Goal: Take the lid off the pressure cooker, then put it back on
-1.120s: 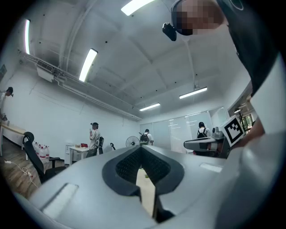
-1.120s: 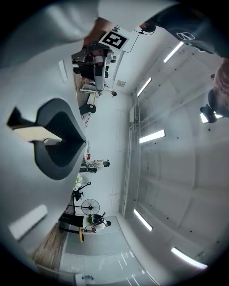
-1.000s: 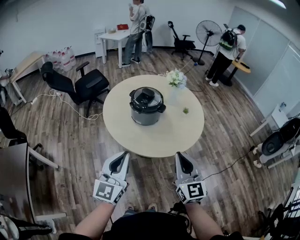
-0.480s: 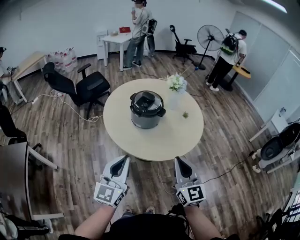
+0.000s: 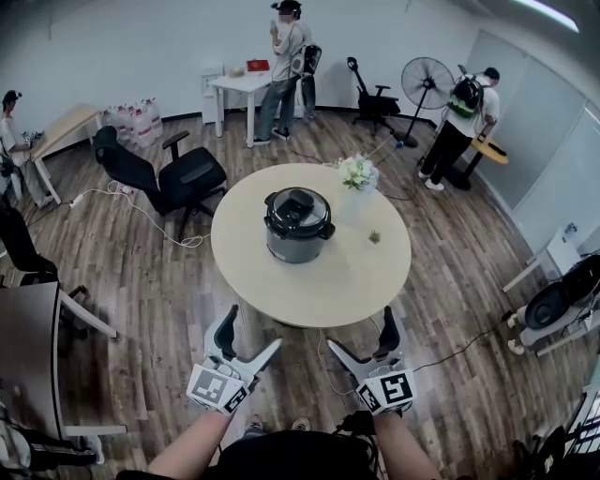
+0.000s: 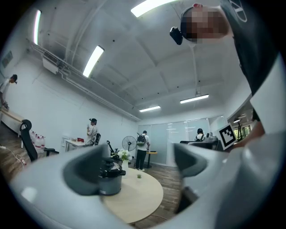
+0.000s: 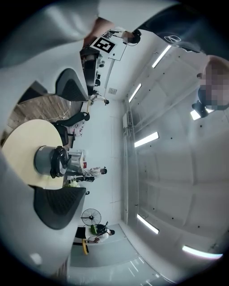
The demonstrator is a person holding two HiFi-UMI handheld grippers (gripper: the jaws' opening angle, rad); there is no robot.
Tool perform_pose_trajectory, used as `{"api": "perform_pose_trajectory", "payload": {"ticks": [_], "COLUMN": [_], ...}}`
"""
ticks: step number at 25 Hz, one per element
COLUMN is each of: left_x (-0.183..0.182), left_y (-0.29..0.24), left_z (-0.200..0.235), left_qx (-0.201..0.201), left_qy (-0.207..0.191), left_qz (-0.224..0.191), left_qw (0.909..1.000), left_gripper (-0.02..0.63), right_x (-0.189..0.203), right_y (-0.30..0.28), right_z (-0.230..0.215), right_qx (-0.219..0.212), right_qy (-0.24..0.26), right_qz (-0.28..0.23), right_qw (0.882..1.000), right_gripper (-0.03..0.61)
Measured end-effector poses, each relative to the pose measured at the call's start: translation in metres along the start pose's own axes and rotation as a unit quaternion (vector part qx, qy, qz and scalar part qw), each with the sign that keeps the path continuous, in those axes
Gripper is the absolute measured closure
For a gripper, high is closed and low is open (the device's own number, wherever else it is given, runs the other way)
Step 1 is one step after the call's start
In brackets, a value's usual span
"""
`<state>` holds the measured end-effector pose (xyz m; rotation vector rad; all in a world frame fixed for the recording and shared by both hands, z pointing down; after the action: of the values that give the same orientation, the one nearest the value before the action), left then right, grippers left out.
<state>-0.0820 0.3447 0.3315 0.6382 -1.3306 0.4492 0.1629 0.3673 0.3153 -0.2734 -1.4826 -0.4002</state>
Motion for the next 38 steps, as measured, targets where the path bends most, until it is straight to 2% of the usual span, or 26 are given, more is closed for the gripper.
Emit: {"api": "perform_pose_trajectory", "payload": {"ticks": [1, 2, 5, 9, 15, 22, 29, 35, 38], "left_x": [0.003, 0.006, 0.010, 0.013, 0.022, 0.047, 0.086, 0.139, 0.166], "left_y": [-0.005, -0.008, -0.013, -0.020, -0.030, -0.054, -0.114, -0.186, -0.221], "left_z": [-0.001, -0.001, 0.000, -0.001, -0.007, 0.010, 0.079, 0.153, 0.187], "left_qx": [0.010, 0.013, 0.006, -0.009, -0.039, -0.061, -0.063, -0.032, -0.006], "left_qy": [0.001, -0.003, -0.023, -0.031, -0.049, -0.044, -0.045, -0.032, -0.052], "left_qz": [0.007, 0.016, 0.032, 0.045, 0.056, 0.080, 0.094, 0.128, 0.159], "left_qw": [0.9999, 0.9998, 0.9992, 0.9984, 0.9964, 0.9940, 0.9925, 0.9907, 0.9859], "left_gripper": [0.045, 0.034, 0.032, 0.031, 0.031, 0.031, 0.026, 0.026, 0.026], "right_x": [0.000, 0.000, 0.001, 0.005, 0.014, 0.031, 0.045, 0.055, 0.050], "right_y": [0.000, 0.001, 0.004, 0.009, 0.009, -0.019, -0.091, -0.175, -0.219], "right_z": [-0.001, -0.003, -0.010, -0.029, -0.059, -0.082, -0.115, -0.147, -0.159], "right_qx": [-0.001, -0.002, -0.003, -0.001, -0.022, -0.041, -0.029, -0.005, 0.007], "right_qy": [0.000, 0.002, 0.005, -0.013, -0.020, -0.051, -0.046, -0.042, -0.037], "right_qz": [0.001, 0.001, 0.003, -0.002, -0.010, -0.003, 0.010, 0.033, 0.042], "right_qw": [1.000, 1.000, 1.000, 1.000, 1.000, 0.998, 0.999, 0.999, 0.998], "right_gripper": [-0.018, -0.018, -0.018, -0.018, -0.018, -0.017, -0.017, -0.017, -0.017]}}
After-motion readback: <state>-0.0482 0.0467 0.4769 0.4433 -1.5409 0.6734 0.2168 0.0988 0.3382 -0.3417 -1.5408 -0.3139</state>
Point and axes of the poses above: the fingertips, and each gripper's own axes: y backward along the fingers, z to its left, x out of its underside, the point moved 5 cm from there along y, backward along the fingers, and after that the axes turned 1 degree about y, right-handed, at the moved point
